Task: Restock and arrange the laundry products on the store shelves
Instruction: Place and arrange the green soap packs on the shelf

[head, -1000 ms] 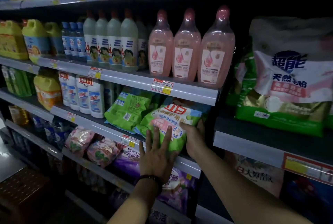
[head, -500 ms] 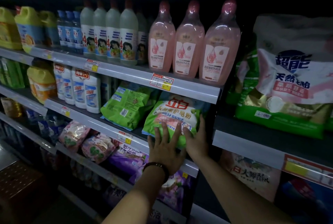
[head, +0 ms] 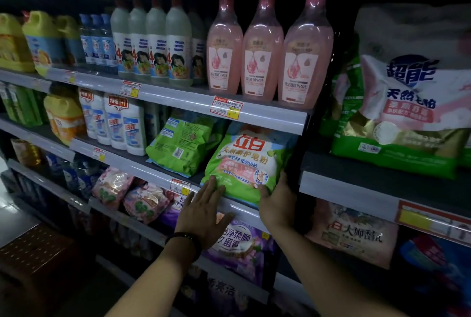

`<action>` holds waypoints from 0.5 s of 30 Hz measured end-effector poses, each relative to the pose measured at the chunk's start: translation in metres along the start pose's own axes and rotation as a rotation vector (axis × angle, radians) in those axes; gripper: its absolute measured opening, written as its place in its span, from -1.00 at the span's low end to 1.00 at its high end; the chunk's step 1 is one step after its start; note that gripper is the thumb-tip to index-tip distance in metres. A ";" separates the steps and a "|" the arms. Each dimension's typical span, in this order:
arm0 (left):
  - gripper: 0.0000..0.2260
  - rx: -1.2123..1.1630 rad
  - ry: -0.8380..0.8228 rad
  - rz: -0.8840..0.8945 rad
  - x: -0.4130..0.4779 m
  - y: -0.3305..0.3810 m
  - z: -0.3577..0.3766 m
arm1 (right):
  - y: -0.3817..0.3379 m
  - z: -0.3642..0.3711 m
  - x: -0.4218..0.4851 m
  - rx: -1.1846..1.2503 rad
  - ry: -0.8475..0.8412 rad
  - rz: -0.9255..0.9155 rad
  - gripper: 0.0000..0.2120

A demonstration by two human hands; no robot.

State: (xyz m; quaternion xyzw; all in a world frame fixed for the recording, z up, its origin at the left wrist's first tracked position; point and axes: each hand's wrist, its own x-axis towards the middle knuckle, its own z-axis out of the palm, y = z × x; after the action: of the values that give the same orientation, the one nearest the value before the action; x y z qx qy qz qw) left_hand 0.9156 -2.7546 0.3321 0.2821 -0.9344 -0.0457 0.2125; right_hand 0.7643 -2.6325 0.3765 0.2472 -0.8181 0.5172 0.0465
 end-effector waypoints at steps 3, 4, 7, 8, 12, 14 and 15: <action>-0.15 -0.002 -0.052 0.009 0.004 0.000 -0.014 | -0.008 -0.007 -0.026 -0.155 0.137 -0.139 -0.29; -0.18 -0.022 -0.054 0.009 0.009 0.000 -0.021 | -0.013 -0.011 -0.035 -0.210 0.202 -0.246 -0.34; -0.37 -0.185 -0.008 -0.042 0.019 -0.010 -0.039 | -0.030 -0.007 -0.050 -0.147 0.086 -0.492 -0.63; -0.43 -0.197 0.028 -0.060 0.020 -0.016 -0.042 | -0.039 0.000 -0.052 -0.095 -0.030 -0.490 -0.70; -0.31 -0.182 0.082 -0.114 0.025 -0.034 -0.043 | -0.075 0.041 -0.039 0.061 -0.244 -0.315 -0.77; -0.21 -0.217 0.031 -0.146 0.032 -0.044 -0.036 | -0.096 0.059 -0.028 0.168 -0.334 -0.186 -0.70; -0.17 -0.248 0.013 -0.155 0.035 -0.051 -0.030 | -0.105 0.068 -0.023 0.212 -0.388 -0.111 -0.65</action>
State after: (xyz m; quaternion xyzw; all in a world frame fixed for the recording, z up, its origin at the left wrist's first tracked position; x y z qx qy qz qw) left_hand 0.9278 -2.8155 0.3622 0.3252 -0.8956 -0.1754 0.2476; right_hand 0.8441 -2.7191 0.4241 0.3903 -0.7378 0.5398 -0.1095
